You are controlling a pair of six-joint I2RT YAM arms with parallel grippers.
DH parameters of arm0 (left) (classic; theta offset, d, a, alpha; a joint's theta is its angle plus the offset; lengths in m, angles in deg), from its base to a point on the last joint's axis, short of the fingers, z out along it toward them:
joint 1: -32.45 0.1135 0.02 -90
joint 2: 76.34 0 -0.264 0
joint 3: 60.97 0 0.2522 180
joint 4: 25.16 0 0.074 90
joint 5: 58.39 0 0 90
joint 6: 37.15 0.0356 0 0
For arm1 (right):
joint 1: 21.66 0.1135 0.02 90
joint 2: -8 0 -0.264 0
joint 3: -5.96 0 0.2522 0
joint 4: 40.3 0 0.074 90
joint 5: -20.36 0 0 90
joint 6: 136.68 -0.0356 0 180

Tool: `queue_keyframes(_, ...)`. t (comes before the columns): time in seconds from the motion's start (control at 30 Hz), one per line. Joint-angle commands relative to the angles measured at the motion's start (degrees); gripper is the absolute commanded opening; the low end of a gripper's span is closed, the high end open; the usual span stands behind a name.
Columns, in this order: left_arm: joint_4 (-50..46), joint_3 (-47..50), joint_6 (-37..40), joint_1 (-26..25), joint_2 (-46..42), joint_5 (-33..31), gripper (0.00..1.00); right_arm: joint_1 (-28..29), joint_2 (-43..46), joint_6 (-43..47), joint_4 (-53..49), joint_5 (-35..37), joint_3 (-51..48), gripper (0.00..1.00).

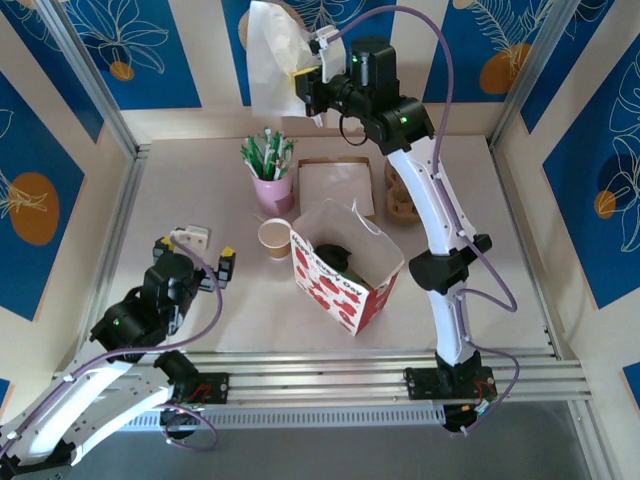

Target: Pack the takeout coffee

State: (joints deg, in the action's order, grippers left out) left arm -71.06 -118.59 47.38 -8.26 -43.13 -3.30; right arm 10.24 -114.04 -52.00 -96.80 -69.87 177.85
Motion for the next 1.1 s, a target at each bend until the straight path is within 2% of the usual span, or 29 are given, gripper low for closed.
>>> queue_keyframes(0.0,1.0,0.4,0.6,0.7,0.0,0.1,1.0,2.9,6.5,2.5,-6.3,-2.0,-2.3,0.0)
queue_keyframes(0.1,1.3,0.4,0.7,0.7,-0.1,0.4,1.0,6.4,16.3,5.3,-6.2,0.5,-14.9,0.0)
queue_keyframes(0.2,1.3,0.3,0.6,0.7,-0.1,0.6,1.0,8.9,28.5,5.7,1.0,3.8,-31.1,0.0)
queue_keyframes(0.27,1.2,0.3,0.6,0.8,-0.1,0.8,1.0,8.7,35.2,2.8,2.7,3.3,-37.3,0.0)
queue_keyframes(0.37,1.1,0.2,0.5,0.8,-0.1,0.9,1.0,8.8,41.5,-0.1,-0.1,2.4,-42.3,0.0)
queue_keyframes(0.53,1.1,0.2,0.6,0.8,0.1,1.0,1.0,9.7,48.6,-4.4,-6.2,3.5,-51.0,0.0)
queue_keyframes(0.67,1.1,0.1,0.5,0.9,0.3,1.2,1.0,10.2,52.7,-7.4,-6.8,5.2,-60.5,0.0)
queue_keyframes(0.93,0.9,0.2,0.5,0.8,0.7,0.9,1.0,10.5,54.5,-11.0,-7.5,10.7,-68.7,0.0)
queue_keyframes(1.07,0.9,0.2,0.5,0.8,0.7,0.7,1.0,11.9,54.4,-12.7,-7.7,16.2,-71.4,0.0)
